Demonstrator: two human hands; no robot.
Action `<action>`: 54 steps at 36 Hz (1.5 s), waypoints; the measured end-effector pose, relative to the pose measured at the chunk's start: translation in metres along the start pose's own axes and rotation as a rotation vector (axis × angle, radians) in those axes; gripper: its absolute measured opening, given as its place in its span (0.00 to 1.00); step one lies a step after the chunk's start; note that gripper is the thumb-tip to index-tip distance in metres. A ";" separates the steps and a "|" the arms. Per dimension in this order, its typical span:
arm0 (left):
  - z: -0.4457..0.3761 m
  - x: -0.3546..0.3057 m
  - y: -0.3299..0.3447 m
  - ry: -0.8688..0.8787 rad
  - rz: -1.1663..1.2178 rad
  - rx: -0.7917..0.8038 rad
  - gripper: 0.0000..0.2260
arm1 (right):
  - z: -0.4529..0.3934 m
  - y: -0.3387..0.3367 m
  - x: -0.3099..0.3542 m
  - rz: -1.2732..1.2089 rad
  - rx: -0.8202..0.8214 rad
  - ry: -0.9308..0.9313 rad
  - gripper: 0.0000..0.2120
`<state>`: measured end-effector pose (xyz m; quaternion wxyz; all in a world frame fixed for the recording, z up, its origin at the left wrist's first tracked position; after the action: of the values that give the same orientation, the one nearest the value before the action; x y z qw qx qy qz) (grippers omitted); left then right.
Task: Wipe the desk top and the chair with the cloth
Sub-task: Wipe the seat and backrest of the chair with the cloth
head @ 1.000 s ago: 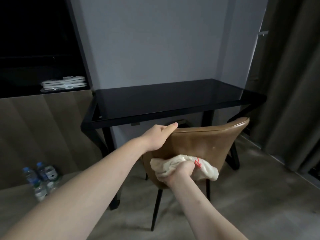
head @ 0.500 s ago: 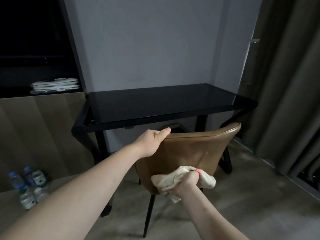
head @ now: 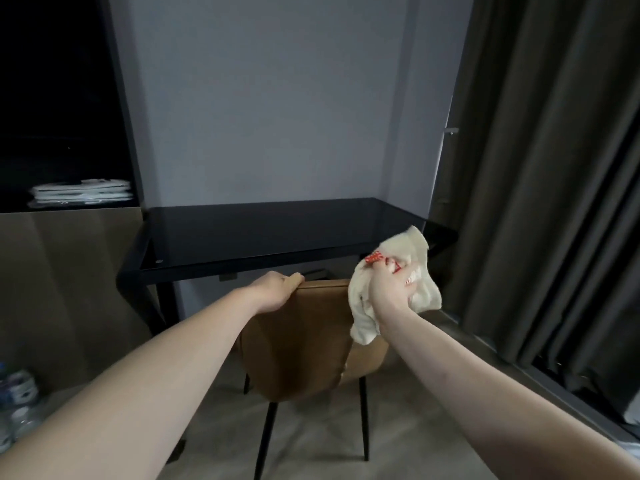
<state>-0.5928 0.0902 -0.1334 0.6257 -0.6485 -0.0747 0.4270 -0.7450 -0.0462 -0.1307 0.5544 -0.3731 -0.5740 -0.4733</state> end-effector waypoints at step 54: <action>-0.028 -0.014 0.019 0.191 -0.019 -0.274 0.19 | -0.078 -0.052 -0.015 -0.192 -0.040 0.055 0.25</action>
<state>-0.5918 0.0564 -0.1476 0.5396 -0.7647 -0.0787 0.3434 -0.7712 -0.1336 -0.1568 0.5142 -0.3143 -0.5822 -0.5458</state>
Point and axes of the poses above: each hand's wrist, its own z-axis away from the middle knuckle, its own y-axis out of the palm, x = y × z, the point moved 1 cm from there along -z, towards the middle knuckle, and after that the axes turned 14 degrees about -z, right-handed, at the moved point
